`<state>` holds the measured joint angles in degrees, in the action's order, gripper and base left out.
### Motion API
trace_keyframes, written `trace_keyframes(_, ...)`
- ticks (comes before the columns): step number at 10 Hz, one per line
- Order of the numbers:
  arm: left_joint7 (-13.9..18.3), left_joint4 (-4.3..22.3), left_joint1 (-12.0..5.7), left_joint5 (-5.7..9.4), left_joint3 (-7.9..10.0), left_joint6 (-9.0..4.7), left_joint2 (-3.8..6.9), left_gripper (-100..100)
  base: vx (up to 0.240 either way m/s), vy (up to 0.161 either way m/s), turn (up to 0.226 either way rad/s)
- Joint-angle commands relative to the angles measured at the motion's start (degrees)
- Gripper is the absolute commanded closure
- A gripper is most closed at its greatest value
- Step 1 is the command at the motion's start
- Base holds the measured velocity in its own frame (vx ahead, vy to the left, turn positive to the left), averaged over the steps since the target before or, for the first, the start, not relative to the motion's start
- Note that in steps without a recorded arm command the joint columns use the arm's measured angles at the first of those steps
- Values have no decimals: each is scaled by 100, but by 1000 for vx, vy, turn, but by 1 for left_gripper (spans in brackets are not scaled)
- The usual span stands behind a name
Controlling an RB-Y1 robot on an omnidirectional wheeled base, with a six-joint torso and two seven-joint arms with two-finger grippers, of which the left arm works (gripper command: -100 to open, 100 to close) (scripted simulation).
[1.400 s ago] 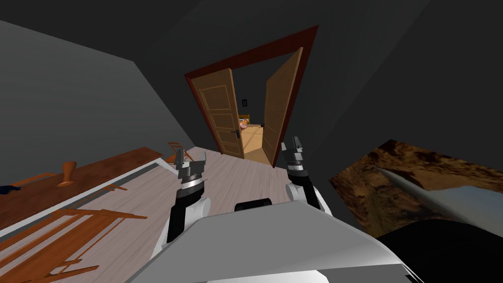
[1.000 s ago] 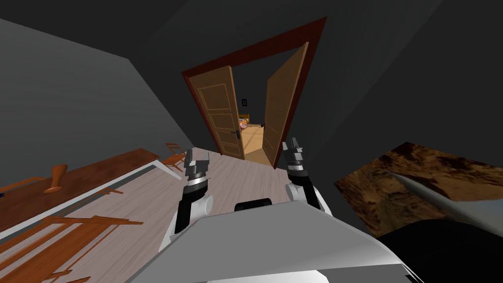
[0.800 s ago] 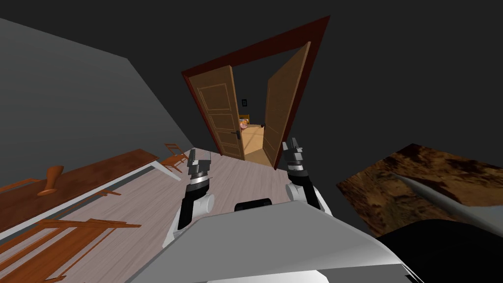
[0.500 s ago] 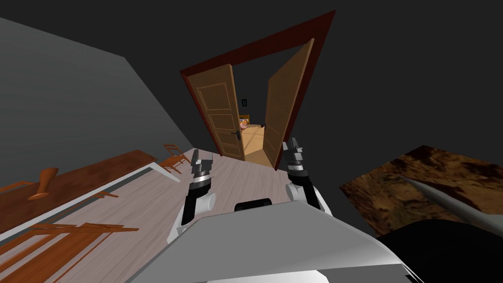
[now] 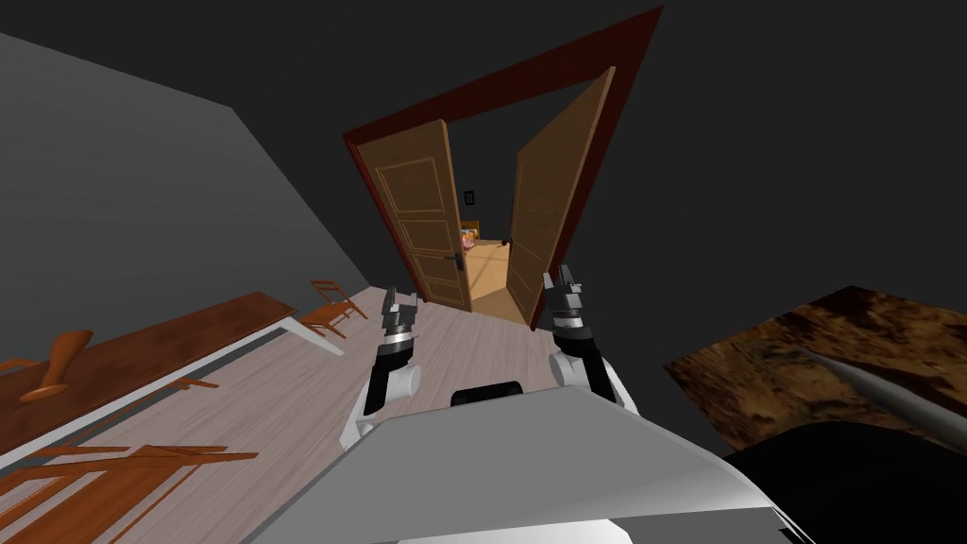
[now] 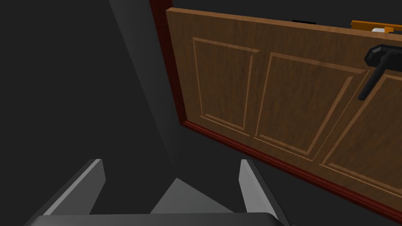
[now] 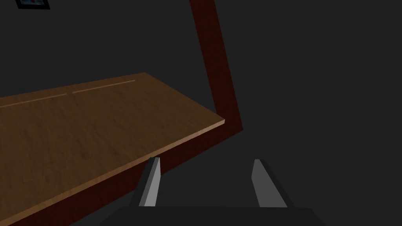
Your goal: Push the door open
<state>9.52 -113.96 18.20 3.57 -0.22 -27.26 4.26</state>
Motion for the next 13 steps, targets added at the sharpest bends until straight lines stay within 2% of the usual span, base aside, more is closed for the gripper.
trace_keyframes(1, 7, 214, -110, -17, -41, -15, 17, -100, 95, 58, -13)
trace_keyframes(13, 48, 1971, -1207, -155, -327, 36, 101, -100, 98, 59, -17)
